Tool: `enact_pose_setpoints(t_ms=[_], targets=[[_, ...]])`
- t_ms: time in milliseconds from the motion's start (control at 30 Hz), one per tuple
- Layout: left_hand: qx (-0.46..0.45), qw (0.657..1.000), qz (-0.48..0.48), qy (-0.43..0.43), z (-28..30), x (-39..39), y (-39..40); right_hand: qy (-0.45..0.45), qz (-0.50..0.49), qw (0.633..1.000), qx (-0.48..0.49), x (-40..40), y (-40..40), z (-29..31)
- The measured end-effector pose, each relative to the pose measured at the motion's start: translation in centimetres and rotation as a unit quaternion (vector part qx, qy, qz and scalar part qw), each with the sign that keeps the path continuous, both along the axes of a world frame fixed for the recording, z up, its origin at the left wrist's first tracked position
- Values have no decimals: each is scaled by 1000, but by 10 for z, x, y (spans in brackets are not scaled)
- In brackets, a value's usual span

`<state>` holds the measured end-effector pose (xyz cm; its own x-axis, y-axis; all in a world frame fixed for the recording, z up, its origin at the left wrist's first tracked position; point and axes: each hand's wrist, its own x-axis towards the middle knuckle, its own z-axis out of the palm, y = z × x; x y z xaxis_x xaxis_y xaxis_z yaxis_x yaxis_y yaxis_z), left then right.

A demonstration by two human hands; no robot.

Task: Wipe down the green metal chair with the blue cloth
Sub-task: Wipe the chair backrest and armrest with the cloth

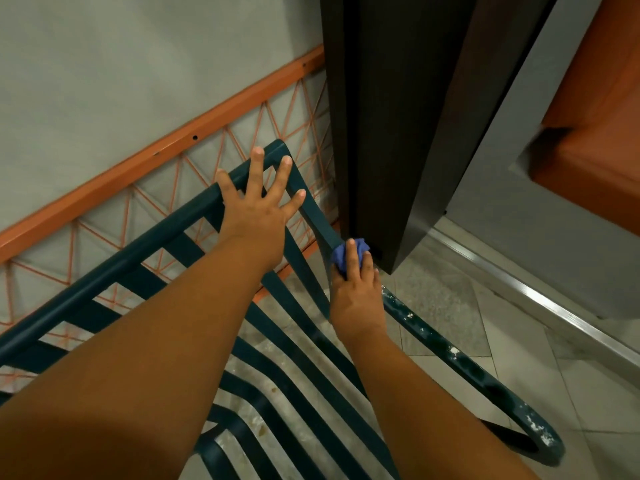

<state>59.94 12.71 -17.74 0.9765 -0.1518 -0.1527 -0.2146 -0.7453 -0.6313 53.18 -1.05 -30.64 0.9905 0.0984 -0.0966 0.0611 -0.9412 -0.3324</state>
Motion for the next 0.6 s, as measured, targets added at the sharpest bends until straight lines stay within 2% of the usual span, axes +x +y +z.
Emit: enact_pose_setpoints(t_ms=[200, 333, 400, 467, 533, 600], targets=[[-5, 1000, 10, 9, 2, -1, -2, 64, -60, 996, 15, -3, -1, 15], [-5, 1000, 12, 9, 4, -3, -2, 27, -20, 999, -3, 5, 6, 11], [-2, 1000, 19, 11, 5, -3, -4, 31, -25, 999, 33, -2, -4, 1], [-3, 999, 36, 11, 5, -4, -9, 77, -90, 986, 119, -6, -18, -1], [-9, 999, 33, 13, -2, -9, -16, 55, -115, 974, 185, -3, -31, -1], [-25, 999, -2, 32, -16, -19, -25, 6, -127, 971, 204, 3, -36, 7]])
